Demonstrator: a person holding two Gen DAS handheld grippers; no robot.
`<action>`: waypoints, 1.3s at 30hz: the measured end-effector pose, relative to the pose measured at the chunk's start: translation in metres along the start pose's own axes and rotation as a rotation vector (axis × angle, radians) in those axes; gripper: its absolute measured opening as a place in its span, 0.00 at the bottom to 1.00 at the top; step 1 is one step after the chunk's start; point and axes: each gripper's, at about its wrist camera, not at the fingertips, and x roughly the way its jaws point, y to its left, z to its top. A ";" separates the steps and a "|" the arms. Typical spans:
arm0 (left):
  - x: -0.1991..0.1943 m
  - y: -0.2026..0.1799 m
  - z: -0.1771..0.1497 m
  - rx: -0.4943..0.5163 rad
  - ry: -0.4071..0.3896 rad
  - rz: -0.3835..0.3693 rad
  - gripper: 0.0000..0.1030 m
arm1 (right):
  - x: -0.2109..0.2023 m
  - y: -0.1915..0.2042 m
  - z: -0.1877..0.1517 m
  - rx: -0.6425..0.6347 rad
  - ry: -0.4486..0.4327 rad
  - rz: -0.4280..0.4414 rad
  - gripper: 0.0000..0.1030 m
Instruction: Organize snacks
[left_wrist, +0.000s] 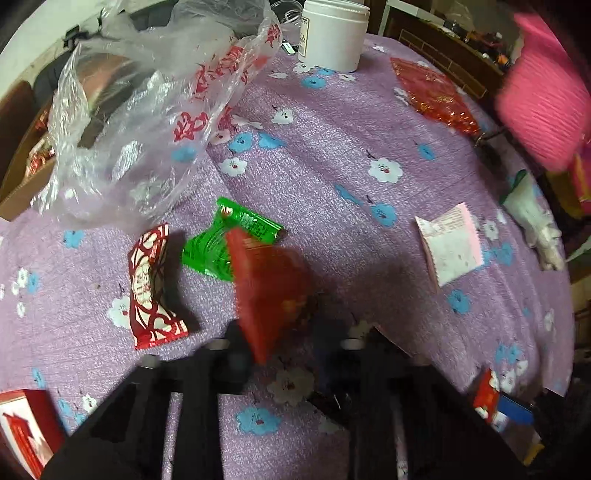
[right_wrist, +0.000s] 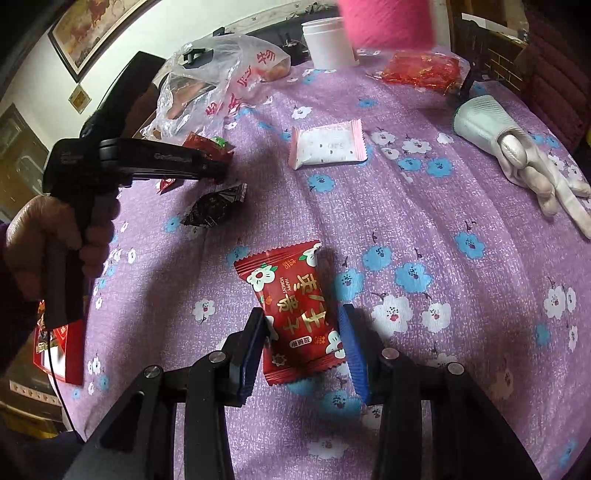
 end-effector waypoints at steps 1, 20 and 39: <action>-0.001 0.003 -0.002 -0.002 0.002 -0.017 0.14 | 0.000 0.000 0.001 0.000 0.000 0.000 0.42; -0.059 0.015 -0.127 0.020 0.030 -0.068 0.14 | 0.000 0.005 -0.001 -0.037 -0.003 -0.030 0.42; -0.125 0.058 -0.174 -0.094 -0.105 -0.031 0.15 | 0.008 0.075 0.011 -0.104 0.066 0.195 0.28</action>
